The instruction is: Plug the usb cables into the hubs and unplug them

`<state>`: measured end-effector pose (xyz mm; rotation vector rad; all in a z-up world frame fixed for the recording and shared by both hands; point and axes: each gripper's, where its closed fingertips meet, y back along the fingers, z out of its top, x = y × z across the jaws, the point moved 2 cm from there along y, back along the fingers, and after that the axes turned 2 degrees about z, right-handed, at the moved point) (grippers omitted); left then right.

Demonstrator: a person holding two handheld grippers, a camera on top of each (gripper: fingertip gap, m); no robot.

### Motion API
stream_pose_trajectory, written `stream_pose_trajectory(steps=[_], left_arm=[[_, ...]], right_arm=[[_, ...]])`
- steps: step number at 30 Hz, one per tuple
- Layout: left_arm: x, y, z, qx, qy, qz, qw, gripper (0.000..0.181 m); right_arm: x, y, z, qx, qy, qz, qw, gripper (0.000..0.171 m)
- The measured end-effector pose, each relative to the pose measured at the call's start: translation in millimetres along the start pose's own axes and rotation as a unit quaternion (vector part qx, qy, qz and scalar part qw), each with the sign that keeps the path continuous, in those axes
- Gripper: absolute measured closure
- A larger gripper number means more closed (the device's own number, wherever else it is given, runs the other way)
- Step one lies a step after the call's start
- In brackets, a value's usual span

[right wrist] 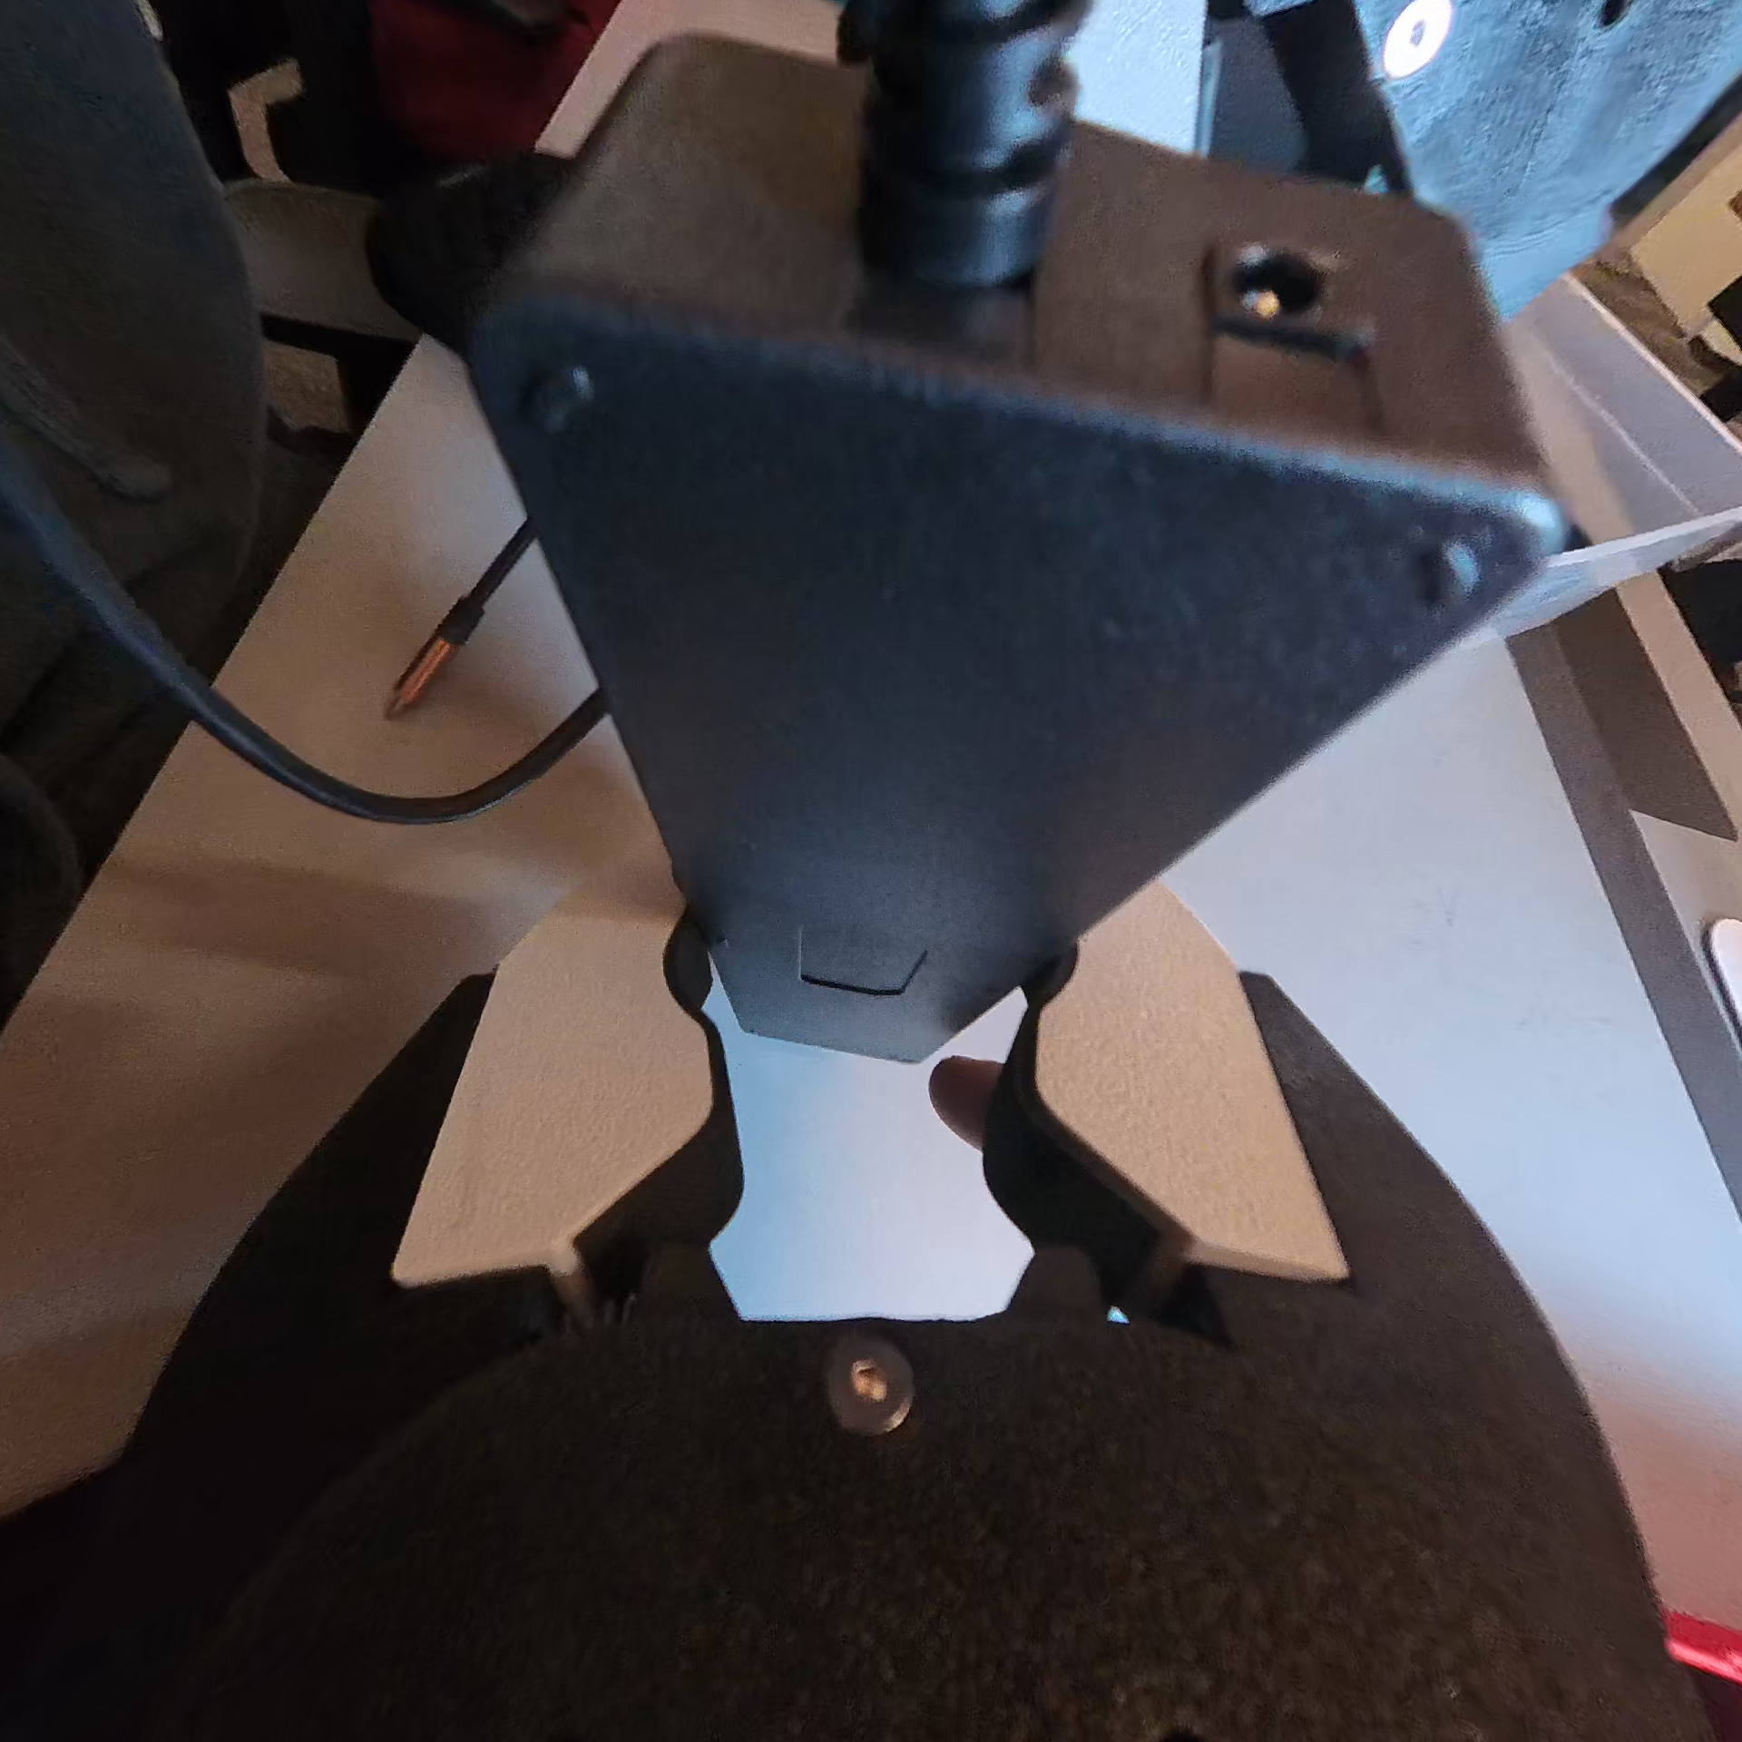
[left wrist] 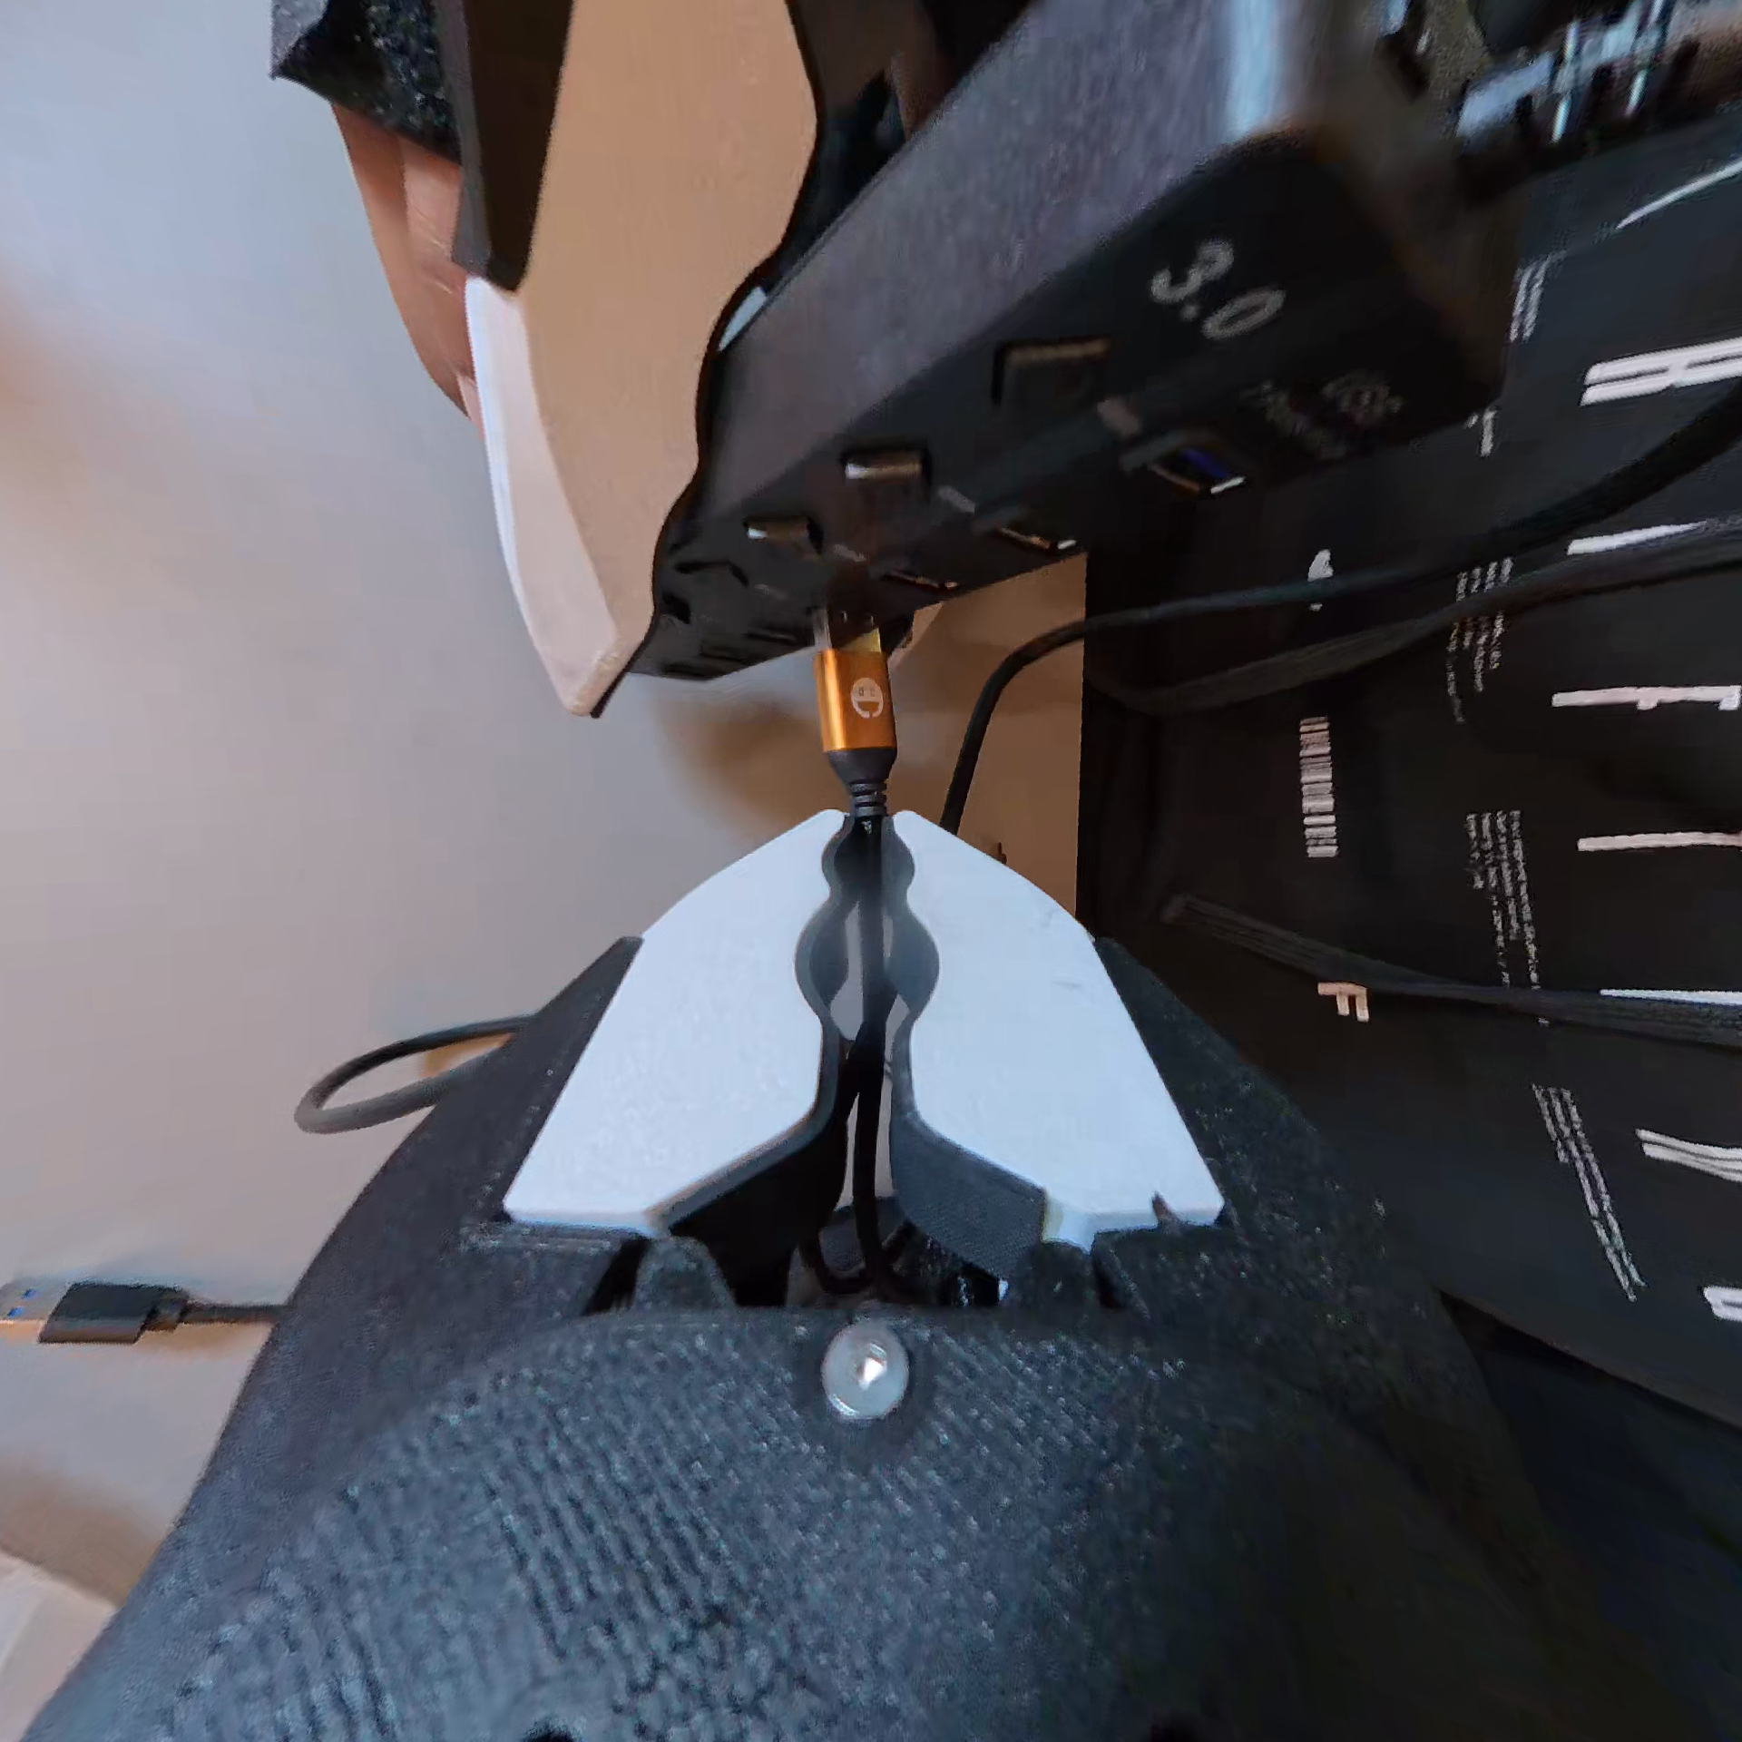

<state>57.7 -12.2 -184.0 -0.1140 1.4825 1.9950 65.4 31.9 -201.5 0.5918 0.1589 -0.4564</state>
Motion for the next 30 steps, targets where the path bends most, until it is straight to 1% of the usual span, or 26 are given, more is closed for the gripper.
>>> stream_pose_trajectory(steps=[2, 5, 8, 12, 17, 21, 23, 25, 27, 28, 30], left_arm=[[1, -1, 5, -0.030, 0.016, -0.016, 0.999, 0.178], [3, -10, 0, -0.024, 0.001, -0.003, 1.000, 0.178], [2, -12, 1, -0.050, 0.002, -0.010, 0.999, 0.178], [5, 2, 6, -0.130, -0.005, 0.000, 0.991, 0.178], [10, 17, 13, -0.269, 0.017, -0.018, 0.963, 0.177], [14, 15, 12, -0.329, 0.021, -0.018, 0.944, 0.177], [13, 12, 14, -0.340, 0.019, -0.025, 0.940, 0.177], [14, 7, 14, -0.338, 0.012, -0.010, 0.941, 0.177], [10, 8, 15, -0.349, 0.008, -0.019, 0.937, 0.176], [9, 12, 16, -0.357, 0.006, -0.019, 0.934, 0.174], [8, 30, 16, -0.378, -0.005, 0.006, 0.926, 0.162]], right_arm=[[0, 2, 3, -0.010, -0.007, 0.007, 1.000, 0.108], [6, -2, -1, 0.011, 0.002, 0.019, 1.000, 0.107], [7, -2, -1, 0.002, -0.007, 0.025, 1.000, 0.107], [-5, 3, 4, -0.018, -0.027, -0.003, 0.999, 0.107], [-28, 11, 4, -0.038, -0.069, -0.063, 0.995, 0.107], [-29, 9, -2, -0.040, -0.108, -0.047, 0.992, 0.112], [-29, 4, -8, -0.024, -0.116, -0.046, 0.992, 0.112], [-31, 2, -12, -0.011, -0.098, -0.061, 0.993, 0.112], [-30, 4, -9, -0.030, -0.101, -0.051, 0.993, 0.113], [-31, 6, -6, -0.044, -0.103, -0.048, 0.993, 0.113], [-30, 10, -2, -0.062, -0.104, -0.039, 0.992, 0.113]])
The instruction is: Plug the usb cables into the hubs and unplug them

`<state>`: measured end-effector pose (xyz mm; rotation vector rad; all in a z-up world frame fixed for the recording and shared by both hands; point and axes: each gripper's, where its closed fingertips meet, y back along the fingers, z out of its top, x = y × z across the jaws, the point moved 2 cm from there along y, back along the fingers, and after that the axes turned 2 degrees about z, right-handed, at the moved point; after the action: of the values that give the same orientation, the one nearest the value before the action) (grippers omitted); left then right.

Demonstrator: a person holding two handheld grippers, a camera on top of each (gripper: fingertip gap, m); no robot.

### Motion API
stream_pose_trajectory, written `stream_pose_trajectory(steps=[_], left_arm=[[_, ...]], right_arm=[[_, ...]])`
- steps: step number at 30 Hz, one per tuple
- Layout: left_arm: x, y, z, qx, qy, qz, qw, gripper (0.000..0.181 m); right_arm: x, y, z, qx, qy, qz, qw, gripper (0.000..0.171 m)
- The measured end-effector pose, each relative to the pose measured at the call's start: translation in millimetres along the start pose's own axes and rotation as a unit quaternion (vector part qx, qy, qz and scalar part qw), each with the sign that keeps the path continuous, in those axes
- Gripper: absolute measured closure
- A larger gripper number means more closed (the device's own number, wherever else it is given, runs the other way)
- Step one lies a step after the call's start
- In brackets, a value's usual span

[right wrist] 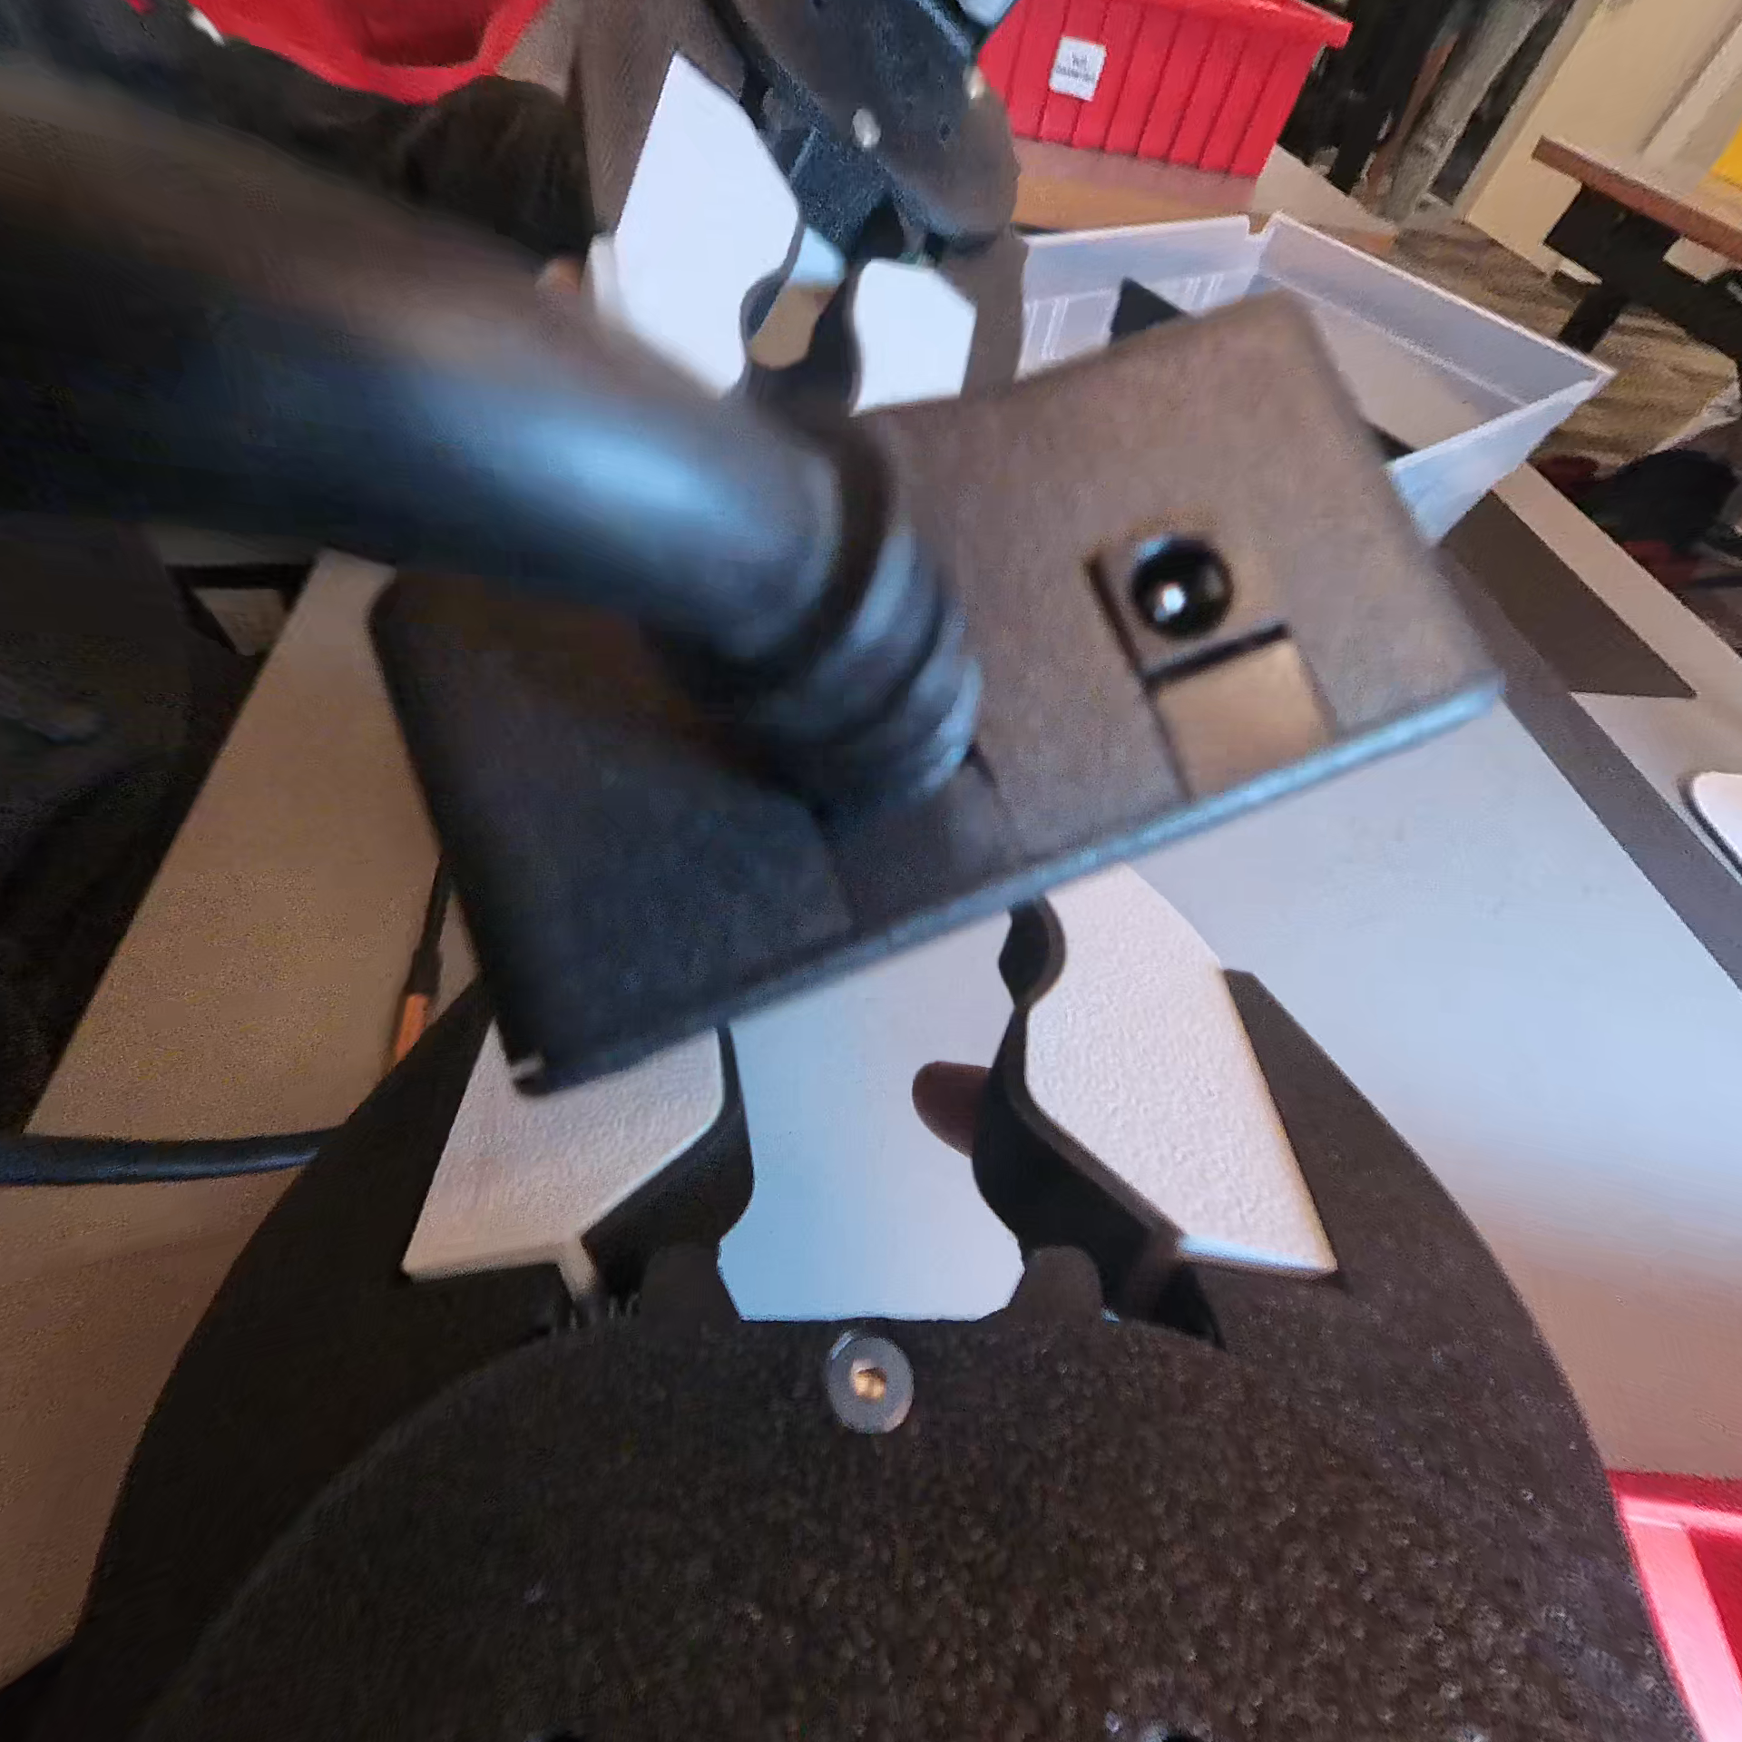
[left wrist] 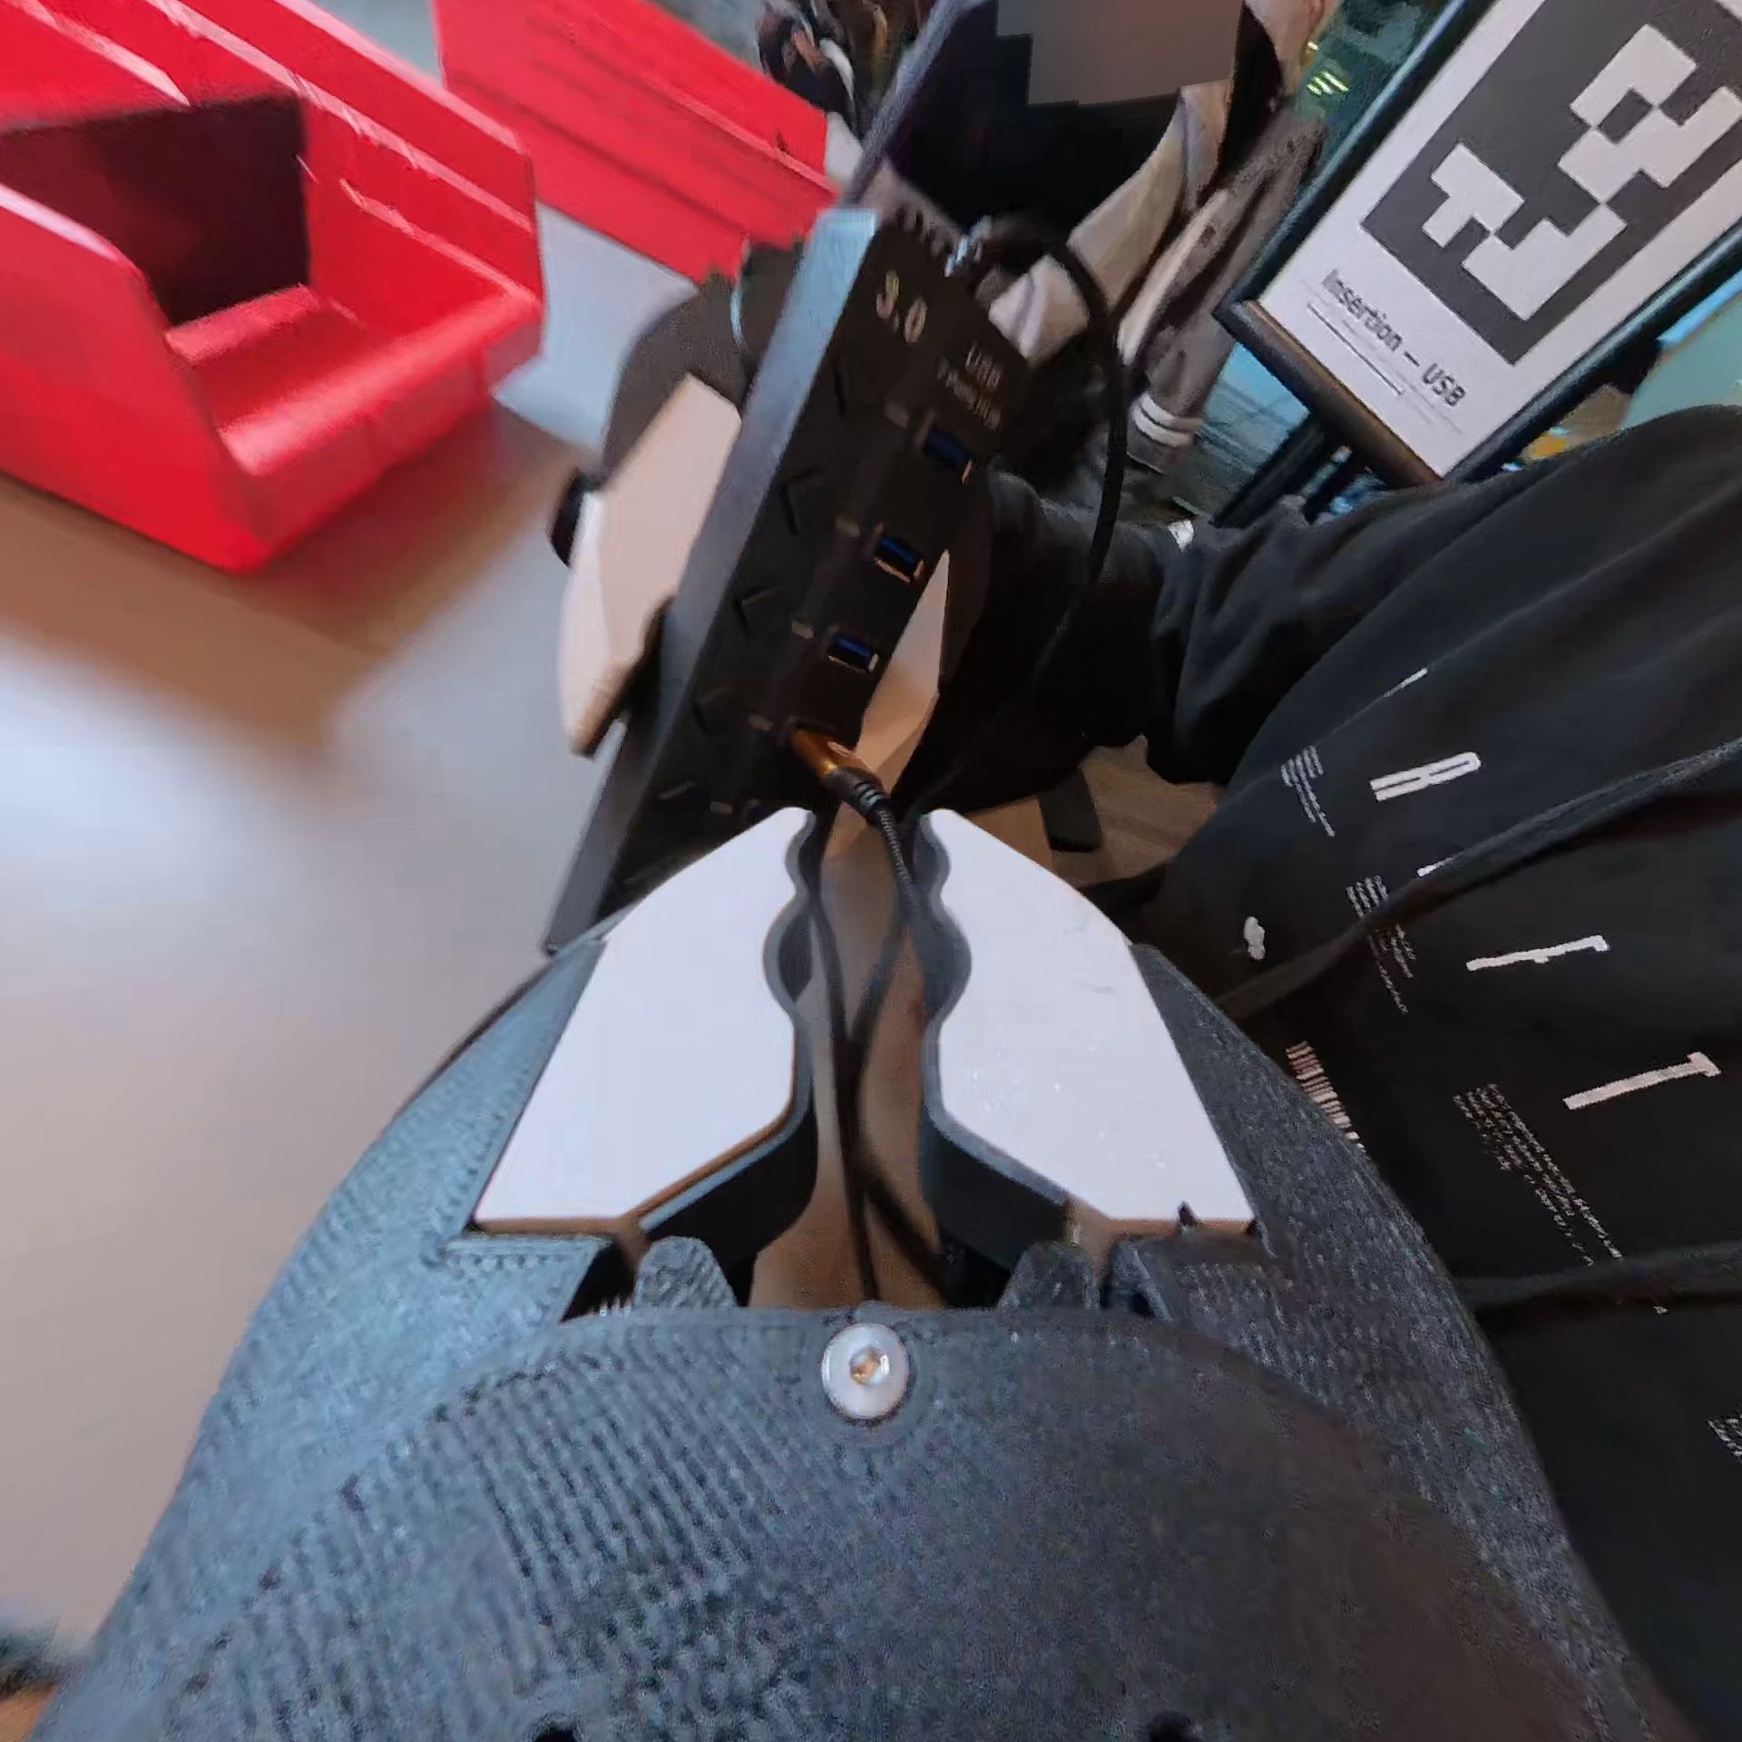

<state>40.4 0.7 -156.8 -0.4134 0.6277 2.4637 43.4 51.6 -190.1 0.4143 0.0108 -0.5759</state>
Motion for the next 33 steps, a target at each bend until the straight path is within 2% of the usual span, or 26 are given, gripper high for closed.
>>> stream_pose_trajectory(steps=[2, 5, 7, 9, 11, 14, 17, 21, 24, 28, 33], left_arm=[[4, 27, 18, -0.020, -0.037, 0.048, 0.998, 0.152], [42, 100, 46, -0.031, -0.102, 0.231, 0.967, 0.155], [81, 155, 50, 0.009, -0.109, 0.356, 0.928, 0.154], [119, 191, 29, 0.111, -0.065, 0.408, 0.904, 0.153], [145, 200, -3, 0.206, -0.027, 0.386, 0.898, 0.152], [154, 184, -51, 0.318, 0.010, 0.295, 0.901, 0.144], [160, 172, -78, 0.387, -0.013, 0.268, 0.882, 0.139], [164, 163, -83, 0.402, -0.033, 0.270, 0.874, 0.162], [159, 169, -79, 0.410, -0.044, 0.287, 0.865, 0.162], [153, 180, -73, 0.388, -0.045, 0.296, 0.871, 0.163], [157, 176, -92, 0.393, -0.054, 0.299, 0.868, 0.163]], right_arm=[[-1, 5, 3, -0.016, -0.006, 0.002, 1.000, 0.113], [-7, 17, 11, -0.049, -0.019, 0.000, 0.999, 0.114], [-10, 25, 19, -0.076, -0.028, -0.003, 0.997, 0.114], [-12, 31, 24, -0.094, -0.032, -0.004, 0.995, 0.114], [-12, 33, 25, -0.098, -0.032, -0.005, 0.995, 0.114], [-10, 31, 22, -0.091, -0.032, -0.002, 0.995, 0.114], [-10, 29, 19, -0.085, -0.032, 0.001, 0.996, 0.114], [-11, 28, 16, -0.080, -0.034, 0.002, 0.996, 0.114], [-13, 30, 15, -0.080, -0.036, -0.001, 0.996, 0.114], [-14, 30, 14, -0.079, -0.036, -0.003, 0.996, 0.114], [-13, 30, 15, -0.079, -0.037, -0.005, 0.996, 0.114]])
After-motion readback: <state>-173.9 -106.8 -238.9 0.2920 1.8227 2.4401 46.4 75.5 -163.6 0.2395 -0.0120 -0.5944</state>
